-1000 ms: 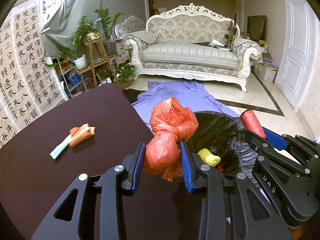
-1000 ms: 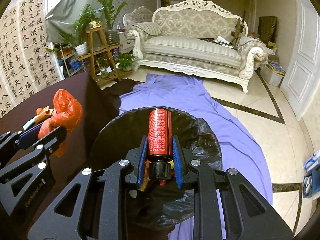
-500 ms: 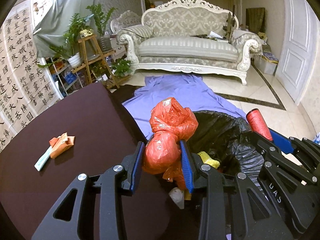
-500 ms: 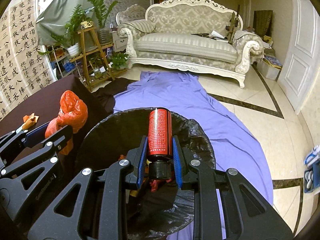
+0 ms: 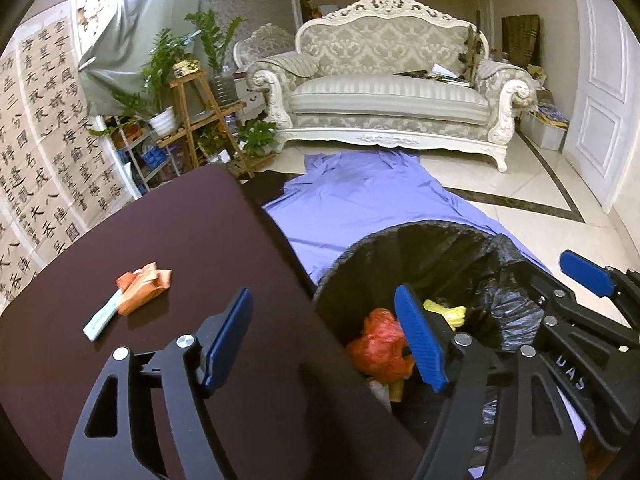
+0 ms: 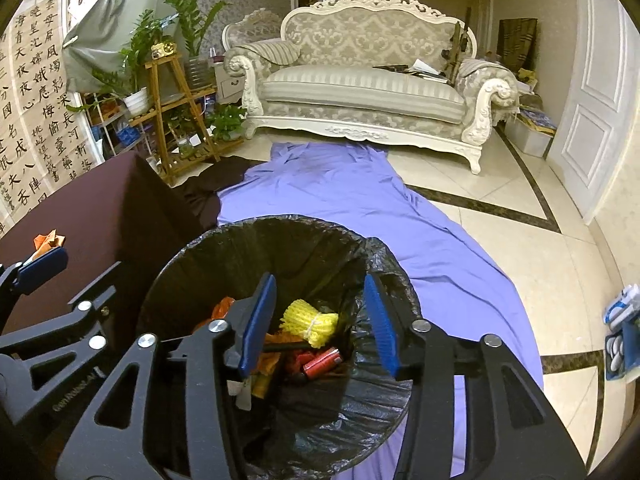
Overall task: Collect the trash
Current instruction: 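Carry the red bags and cylinder over the bin and open both grippers, then move both tools back to the table and grasp the orange wrapper with the right gripper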
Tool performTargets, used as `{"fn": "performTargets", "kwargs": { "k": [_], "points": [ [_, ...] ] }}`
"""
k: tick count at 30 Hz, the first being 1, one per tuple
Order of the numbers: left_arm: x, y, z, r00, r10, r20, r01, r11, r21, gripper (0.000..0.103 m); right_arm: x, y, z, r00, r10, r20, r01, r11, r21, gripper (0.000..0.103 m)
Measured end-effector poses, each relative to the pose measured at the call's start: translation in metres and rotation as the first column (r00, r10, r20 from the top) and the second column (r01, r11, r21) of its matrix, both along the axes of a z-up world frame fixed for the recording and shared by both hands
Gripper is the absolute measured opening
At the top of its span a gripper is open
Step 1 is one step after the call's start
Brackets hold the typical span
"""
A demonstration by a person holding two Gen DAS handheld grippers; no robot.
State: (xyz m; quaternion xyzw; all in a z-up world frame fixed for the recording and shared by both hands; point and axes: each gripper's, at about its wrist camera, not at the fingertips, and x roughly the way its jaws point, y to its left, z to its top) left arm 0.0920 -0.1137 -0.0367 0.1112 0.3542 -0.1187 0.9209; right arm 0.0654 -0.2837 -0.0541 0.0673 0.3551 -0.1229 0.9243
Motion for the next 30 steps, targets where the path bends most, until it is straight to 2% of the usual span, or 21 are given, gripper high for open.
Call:
{"fn": "performTargets", "kwargs": {
  "k": [7,15,18,20,30],
  "points": [
    [0.000,0.045,0.001,0.996,0.084,-0.009,-0.084,0.996,-0.007,0.073,0.006,0.025,0.006,0.999,0.052,0.004,-0.052,0.999,0.015,0.050],
    [-0.004,0.111,-0.004,0.977,0.211,-0.024,-0.211,0.977,-0.002,0.073,0.027,0.093,0.011,0.981,0.195,-0.002,-0.195,0.980,0.023,0.051],
    [-0.006,0.136,-0.003,0.966,0.257,-0.028,-0.257,0.966,-0.006,0.073,0.036,0.121,0.013,0.968,0.252,-0.005,-0.252,0.968,0.020,0.052],
    [-0.008,0.154,-0.003,0.956,0.292,-0.021,-0.292,0.956,0.002,0.073,0.041,0.139,0.015,0.958,0.286,-0.007,-0.286,0.958,0.014,0.057],
    [-0.009,0.220,-0.004,0.909,0.417,-0.022,-0.417,0.909,0.000,0.073,0.067,0.215,0.025,0.908,0.419,-0.007,-0.418,0.908,0.015,0.059]
  ]
}}
